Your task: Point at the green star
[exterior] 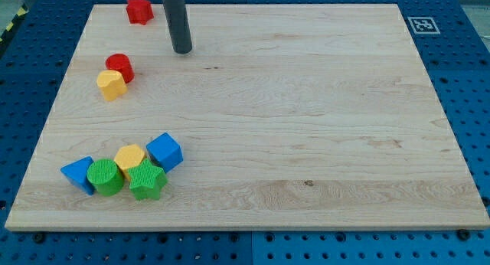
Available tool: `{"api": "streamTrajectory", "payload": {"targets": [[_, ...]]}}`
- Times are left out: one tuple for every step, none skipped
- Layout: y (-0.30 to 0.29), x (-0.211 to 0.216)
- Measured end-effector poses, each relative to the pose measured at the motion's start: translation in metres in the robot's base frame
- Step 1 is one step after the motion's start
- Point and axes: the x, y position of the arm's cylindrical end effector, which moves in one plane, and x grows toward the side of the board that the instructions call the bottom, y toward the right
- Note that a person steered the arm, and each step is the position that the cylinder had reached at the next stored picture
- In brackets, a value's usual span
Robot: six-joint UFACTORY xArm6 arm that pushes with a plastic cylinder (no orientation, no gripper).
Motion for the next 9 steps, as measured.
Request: {"api": "streamTrajectory", "payload": {"targets": [[-0.03,0.005],[-0.043,0.01],[-0.006,0.036],[0.046,0.077],[0.097,0.137],[0.127,0.219],[0.127,0.304],[0.123,0.304],[0.119,0.304]]}}
